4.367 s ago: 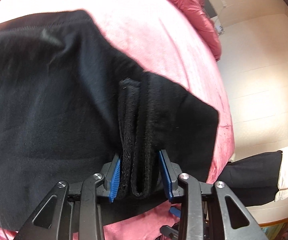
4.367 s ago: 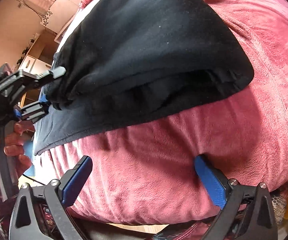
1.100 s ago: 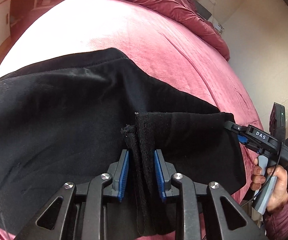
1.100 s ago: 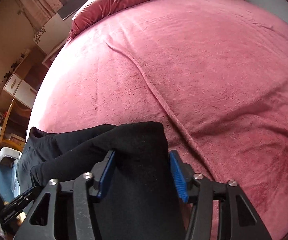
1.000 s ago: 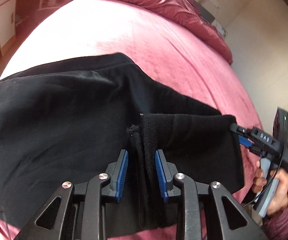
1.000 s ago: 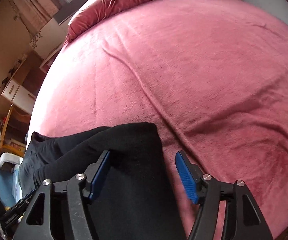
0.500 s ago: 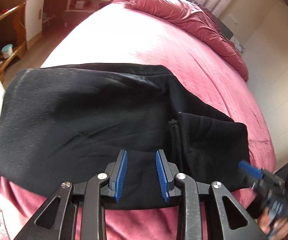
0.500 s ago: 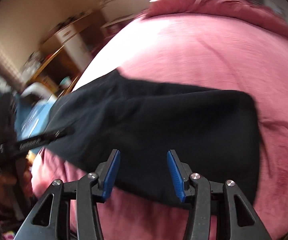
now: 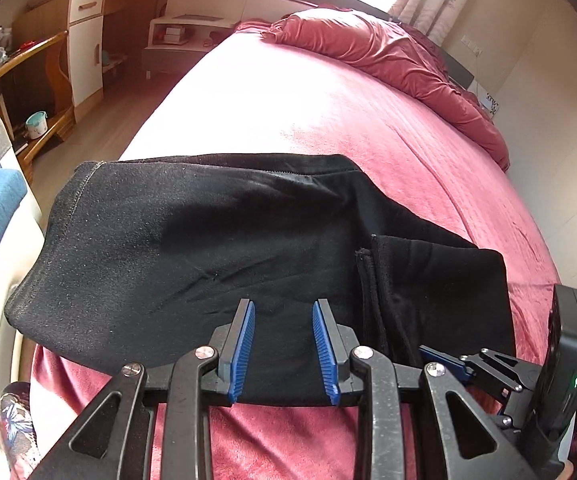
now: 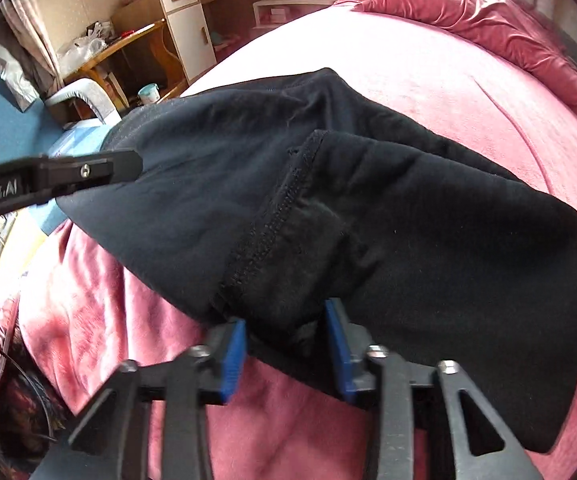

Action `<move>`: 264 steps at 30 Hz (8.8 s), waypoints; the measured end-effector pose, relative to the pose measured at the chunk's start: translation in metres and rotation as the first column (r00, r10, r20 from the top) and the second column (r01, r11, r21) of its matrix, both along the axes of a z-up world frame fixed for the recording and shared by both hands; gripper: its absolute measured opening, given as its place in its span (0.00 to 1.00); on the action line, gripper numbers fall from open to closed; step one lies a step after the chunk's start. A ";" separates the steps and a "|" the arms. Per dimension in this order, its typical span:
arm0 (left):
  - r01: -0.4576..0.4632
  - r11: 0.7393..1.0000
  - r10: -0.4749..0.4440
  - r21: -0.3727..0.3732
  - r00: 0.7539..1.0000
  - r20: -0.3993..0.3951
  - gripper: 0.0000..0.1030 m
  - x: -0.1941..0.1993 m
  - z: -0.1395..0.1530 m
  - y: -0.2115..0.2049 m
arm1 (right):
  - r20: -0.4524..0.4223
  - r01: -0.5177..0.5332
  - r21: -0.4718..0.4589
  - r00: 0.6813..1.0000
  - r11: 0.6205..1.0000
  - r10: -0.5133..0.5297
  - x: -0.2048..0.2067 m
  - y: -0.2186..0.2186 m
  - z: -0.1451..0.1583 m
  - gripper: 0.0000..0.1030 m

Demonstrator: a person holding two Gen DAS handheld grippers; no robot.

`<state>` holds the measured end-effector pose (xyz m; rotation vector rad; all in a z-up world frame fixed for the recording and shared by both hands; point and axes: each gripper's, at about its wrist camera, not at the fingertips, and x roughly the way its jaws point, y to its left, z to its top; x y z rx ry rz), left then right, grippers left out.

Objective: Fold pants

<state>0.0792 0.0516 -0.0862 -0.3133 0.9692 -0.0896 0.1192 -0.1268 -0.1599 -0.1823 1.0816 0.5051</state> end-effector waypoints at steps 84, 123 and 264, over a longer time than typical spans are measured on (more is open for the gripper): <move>0.277 0.847 -0.205 -0.454 0.958 0.202 0.13 0.011 0.045 0.039 | -0.211 0.113 0.634 0.977 0.765 0.030 0.067 -0.027 0.096 0.71; 0.287 0.890 -0.288 -0.355 0.956 0.052 0.28 0.049 0.009 -0.026 | -0.169 0.285 0.486 0.958 0.826 -0.231 0.052 -0.163 0.115 0.13; 0.242 0.944 -0.253 -0.224 0.967 -0.019 0.66 0.060 -0.012 -0.029 | -0.180 0.537 0.262 0.844 0.802 -0.506 -0.016 -0.270 -0.001 0.63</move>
